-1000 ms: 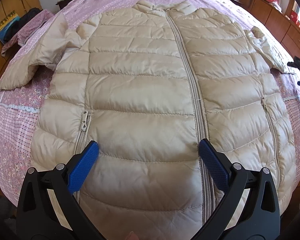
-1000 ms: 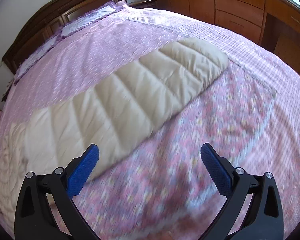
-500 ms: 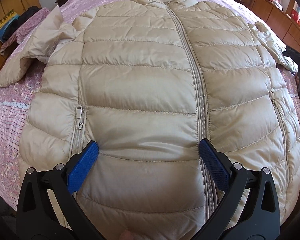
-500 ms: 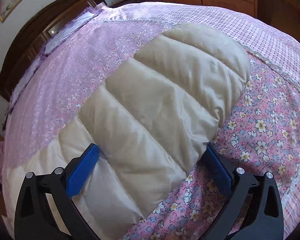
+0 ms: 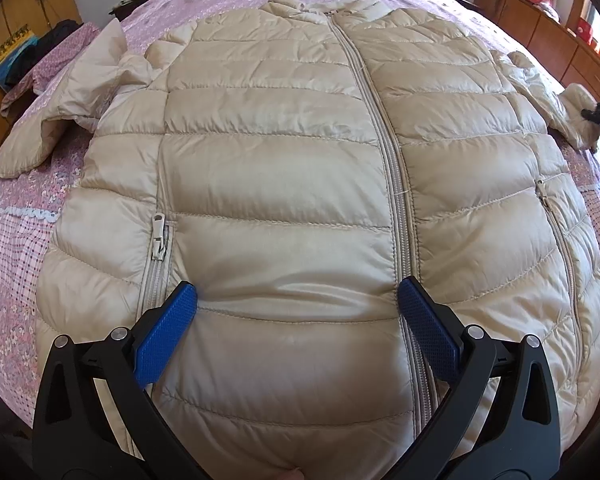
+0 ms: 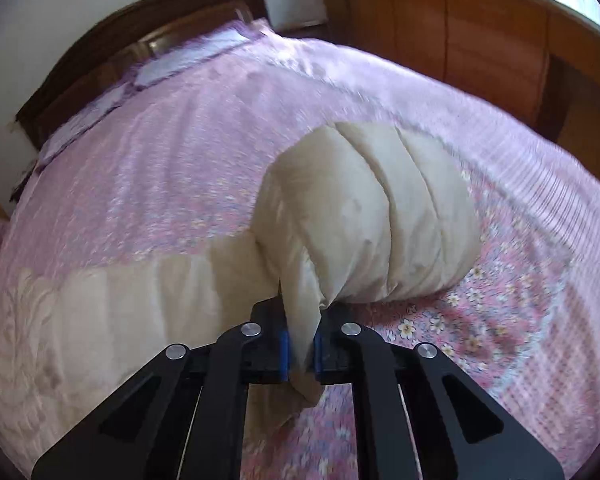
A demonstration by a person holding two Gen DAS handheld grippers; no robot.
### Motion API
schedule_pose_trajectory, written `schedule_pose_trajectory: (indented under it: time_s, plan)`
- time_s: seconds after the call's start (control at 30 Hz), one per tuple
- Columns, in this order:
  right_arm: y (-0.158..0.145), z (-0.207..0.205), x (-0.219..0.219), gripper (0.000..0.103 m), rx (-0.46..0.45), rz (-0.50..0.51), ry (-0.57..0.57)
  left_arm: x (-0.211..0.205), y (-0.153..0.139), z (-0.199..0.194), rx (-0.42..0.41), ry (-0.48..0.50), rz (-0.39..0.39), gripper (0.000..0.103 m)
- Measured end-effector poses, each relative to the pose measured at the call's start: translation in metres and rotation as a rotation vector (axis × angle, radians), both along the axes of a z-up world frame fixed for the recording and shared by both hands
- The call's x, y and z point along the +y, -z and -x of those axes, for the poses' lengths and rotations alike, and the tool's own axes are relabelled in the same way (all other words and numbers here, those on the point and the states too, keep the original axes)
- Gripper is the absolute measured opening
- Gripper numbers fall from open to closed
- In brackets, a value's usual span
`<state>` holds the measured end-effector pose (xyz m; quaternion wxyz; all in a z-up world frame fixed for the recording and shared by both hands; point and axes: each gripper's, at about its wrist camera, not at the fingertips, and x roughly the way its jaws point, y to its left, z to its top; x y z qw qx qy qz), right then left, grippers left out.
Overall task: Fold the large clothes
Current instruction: 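Lift the sleeve with the right tool and fold it across the jacket body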
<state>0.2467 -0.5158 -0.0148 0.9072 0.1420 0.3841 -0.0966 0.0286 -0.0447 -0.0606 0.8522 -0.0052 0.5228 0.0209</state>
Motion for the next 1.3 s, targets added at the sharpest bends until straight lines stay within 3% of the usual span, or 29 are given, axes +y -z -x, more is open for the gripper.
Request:
schedule_pose_trajectory:
  time_s: [0.43,0.73,0.83,1.03,1.3]
  plan:
    - [-0.083,0.083,0.085,0.009,-0.148,-0.012,-0.231,0.004,-0.013,0.016,-0.042,-0.011,0.012,0.100]
    - [-0.123,0.103,0.179,0.009,-0.227,0.011,-0.383,0.048,-0.043,0.023,-0.091,-0.076,0.049,0.100]
    - [-0.122,0.100,0.215,0.009,-0.225,0.049,-0.415,0.068,-0.049,0.025,-0.103,-0.111,0.047,0.100]
    - [-0.105,0.086,0.286,0.009,-0.176,0.016,-0.517,0.107,-0.055,0.033,-0.125,-0.174,0.008,0.100]
    - [-0.048,0.069,0.363,0.009,-0.052,-0.041,-0.599,0.140,-0.054,0.046,-0.139,-0.211,-0.026,0.100]
